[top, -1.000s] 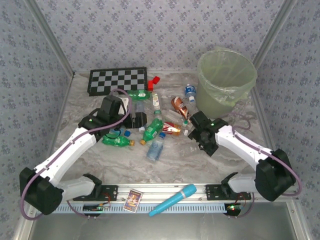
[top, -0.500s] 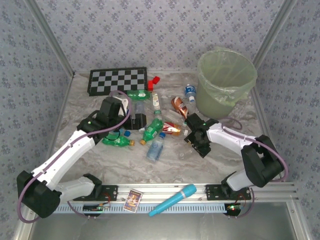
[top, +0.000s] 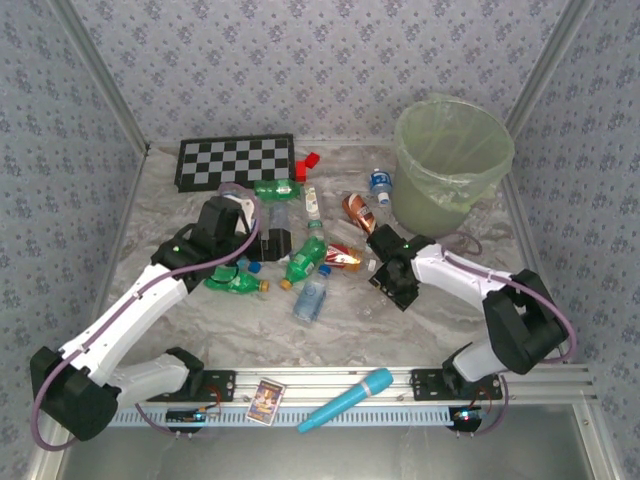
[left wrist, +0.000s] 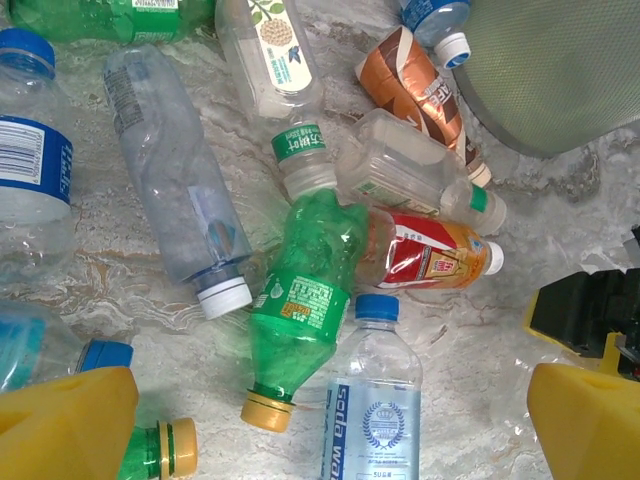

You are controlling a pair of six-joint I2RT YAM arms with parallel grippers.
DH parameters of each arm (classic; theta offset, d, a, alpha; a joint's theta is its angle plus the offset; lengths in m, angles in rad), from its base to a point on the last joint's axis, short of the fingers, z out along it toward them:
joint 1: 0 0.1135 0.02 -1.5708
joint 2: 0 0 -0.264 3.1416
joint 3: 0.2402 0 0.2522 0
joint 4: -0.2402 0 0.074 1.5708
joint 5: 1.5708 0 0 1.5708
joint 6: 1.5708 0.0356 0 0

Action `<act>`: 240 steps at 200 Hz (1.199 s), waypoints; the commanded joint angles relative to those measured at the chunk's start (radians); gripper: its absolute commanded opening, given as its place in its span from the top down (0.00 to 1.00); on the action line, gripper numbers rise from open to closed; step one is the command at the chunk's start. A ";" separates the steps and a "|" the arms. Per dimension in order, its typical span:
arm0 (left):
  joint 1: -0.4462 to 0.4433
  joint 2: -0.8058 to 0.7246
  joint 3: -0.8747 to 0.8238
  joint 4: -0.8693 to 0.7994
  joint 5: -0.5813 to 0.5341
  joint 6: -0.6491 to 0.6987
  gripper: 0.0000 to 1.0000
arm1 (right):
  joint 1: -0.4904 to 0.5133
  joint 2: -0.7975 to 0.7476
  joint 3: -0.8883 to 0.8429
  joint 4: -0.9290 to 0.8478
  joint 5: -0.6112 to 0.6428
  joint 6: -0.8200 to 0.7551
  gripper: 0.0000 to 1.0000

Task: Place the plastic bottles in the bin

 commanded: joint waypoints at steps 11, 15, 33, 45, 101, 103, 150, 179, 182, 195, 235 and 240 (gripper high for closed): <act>-0.010 -0.031 0.024 0.002 0.003 -0.005 0.00 | 0.014 -0.080 0.098 -0.131 0.112 -0.066 0.45; -0.011 -0.030 0.027 0.002 0.003 -0.006 0.00 | 0.018 -0.090 0.109 -0.140 0.124 -0.072 0.45; -0.013 -0.035 0.037 0.012 0.005 -0.016 0.00 | 0.031 -0.137 0.160 -0.175 0.180 -0.106 0.47; -0.013 -0.039 0.042 0.023 0.009 -0.021 0.00 | 0.035 -0.168 0.195 -0.196 0.210 -0.133 0.48; -0.015 -0.062 0.063 0.079 0.015 -0.050 0.00 | 0.036 -0.284 0.440 -0.295 0.354 -0.324 0.51; -0.014 -0.062 0.065 0.081 0.016 -0.051 0.00 | 0.035 -0.285 0.449 -0.299 0.358 -0.331 0.51; -0.014 -0.055 0.112 0.104 0.011 -0.064 0.00 | -0.020 -0.280 0.683 -0.307 0.421 -0.555 0.51; -0.015 -0.037 0.175 0.070 0.003 -0.049 0.00 | -0.156 -0.304 0.721 -0.206 0.257 -0.619 0.51; -0.014 -0.035 0.181 0.065 0.002 -0.047 0.00 | -0.173 -0.308 0.721 -0.198 0.237 -0.621 0.51; -0.015 -0.028 0.205 0.048 -0.009 -0.041 0.00 | -0.247 -0.310 0.724 -0.149 0.165 -0.629 0.51; -0.015 -0.006 0.273 0.028 -0.019 -0.043 0.00 | -0.456 -0.260 0.767 -0.021 0.019 -0.629 0.51; -0.015 -0.004 0.280 0.027 -0.021 -0.042 0.00 | -0.480 -0.246 0.774 -0.005 0.000 -0.625 0.51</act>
